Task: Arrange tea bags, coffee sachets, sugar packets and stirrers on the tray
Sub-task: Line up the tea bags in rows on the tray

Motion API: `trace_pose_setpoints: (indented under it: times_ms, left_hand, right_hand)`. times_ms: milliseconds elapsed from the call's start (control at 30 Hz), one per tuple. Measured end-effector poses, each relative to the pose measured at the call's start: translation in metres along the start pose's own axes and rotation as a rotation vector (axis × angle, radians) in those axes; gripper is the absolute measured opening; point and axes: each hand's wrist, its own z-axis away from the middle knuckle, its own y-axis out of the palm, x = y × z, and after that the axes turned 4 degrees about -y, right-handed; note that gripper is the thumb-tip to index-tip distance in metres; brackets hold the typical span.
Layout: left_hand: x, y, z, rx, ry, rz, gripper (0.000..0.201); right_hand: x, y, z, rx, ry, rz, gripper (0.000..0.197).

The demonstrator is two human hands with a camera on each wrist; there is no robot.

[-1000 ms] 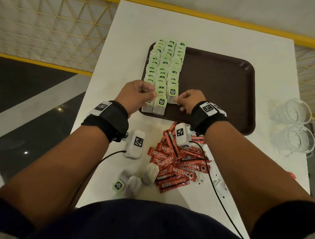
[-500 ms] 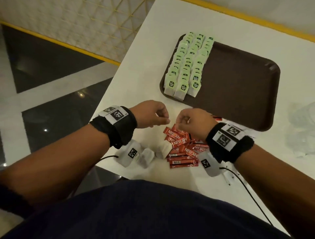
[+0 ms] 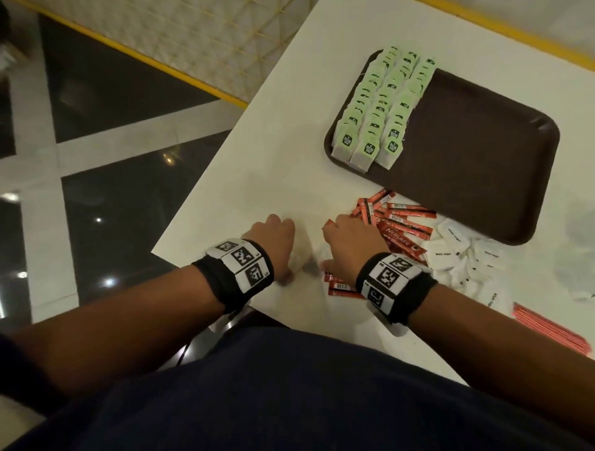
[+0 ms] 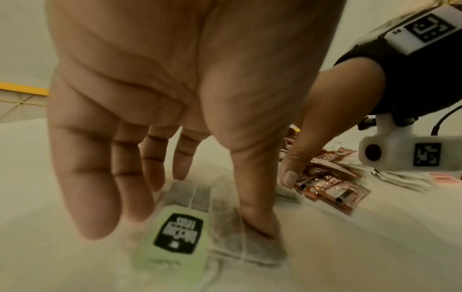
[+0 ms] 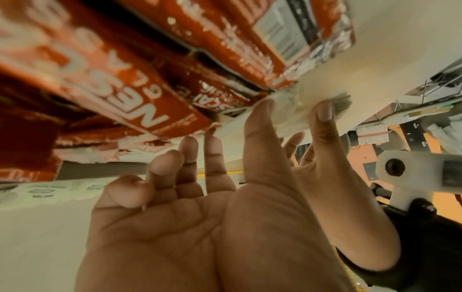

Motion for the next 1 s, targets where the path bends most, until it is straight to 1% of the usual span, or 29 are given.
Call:
trace_pose_setpoints:
  times_ms: [67, 133, 167, 233, 267, 300, 333, 400, 533, 633, 700, 767, 833, 900, 1000]
  left_hand:
    - [-0.001, 0.001, -0.002, 0.005, 0.014, 0.032, 0.065]
    - [0.0, 0.001, -0.005, 0.016, 0.034, 0.042, 0.059]
    - [0.001, 0.001, -0.007, 0.021, 0.049, 0.048, 0.054]
    - [0.004, -0.002, -0.011, 0.034, 0.079, 0.092, 0.041]
    - [0.005, -0.003, -0.013, 0.04, 0.086, 0.128, 0.034]
    - [0.007, -0.005, -0.015, 0.051, 0.086, 0.16, 0.028]
    - [0.008, -0.008, -0.016, 0.062, 0.084, 0.178, 0.025]
    - [0.009, -0.013, -0.018, 0.082, 0.087, 0.155, 0.023]
    - [0.012, -0.021, -0.026, 0.127, 0.122, 0.057, 0.024]
    - [0.013, -0.028, -0.032, 0.11, 0.145, 0.07, 0.023]
    - [0.012, -0.034, -0.037, 0.068, 0.17, 0.14, 0.02]
    - [0.011, -0.043, -0.041, 0.028, 0.204, 0.208, 0.022]
    - [0.009, -0.052, -0.047, -0.007, 0.236, 0.29, 0.02]
    - [0.007, -0.062, -0.054, -0.021, 0.255, 0.395, 0.02]
    - [-0.001, -0.079, -0.065, 0.027, 0.245, 0.699, 0.023]
  right_hand:
    - [-0.001, 0.002, -0.001, -0.002, 0.003, -0.018, 0.048]
    - [-0.002, 0.002, -0.001, 0.0, 0.009, -0.053, 0.044]
    - [-0.003, 0.002, -0.001, -0.011, 0.003, -0.074, 0.038]
    - [-0.007, 0.001, -0.001, -0.048, -0.008, -0.153, 0.019]
    - [-0.009, 0.0, -0.001, -0.049, -0.005, -0.217, 0.017]
    - [-0.011, -0.001, -0.001, -0.041, 0.001, -0.284, 0.02]
    - [-0.013, -0.001, 0.0, -0.036, 0.015, -0.353, 0.021]
    - [-0.016, -0.005, 0.003, -0.063, 0.033, -0.497, 0.017]
    - [-0.022, -0.016, 0.01, -0.14, 0.055, -0.779, 0.018]
    - [-0.032, -0.022, 0.008, -0.168, 0.07, -0.96, 0.018]
    - [-0.04, -0.026, 0.006, -0.155, 0.073, -1.12, 0.02]
    - [-0.048, -0.03, 0.004, -0.148, 0.092, -1.283, 0.025]
    - [-0.054, -0.036, 0.005, -0.182, 0.124, -1.372, 0.028]
    - [-0.062, -0.041, 0.005, -0.228, 0.162, -1.407, 0.024]
    - [-0.078, -0.046, 0.001, -0.282, 0.245, -1.474, 0.012]
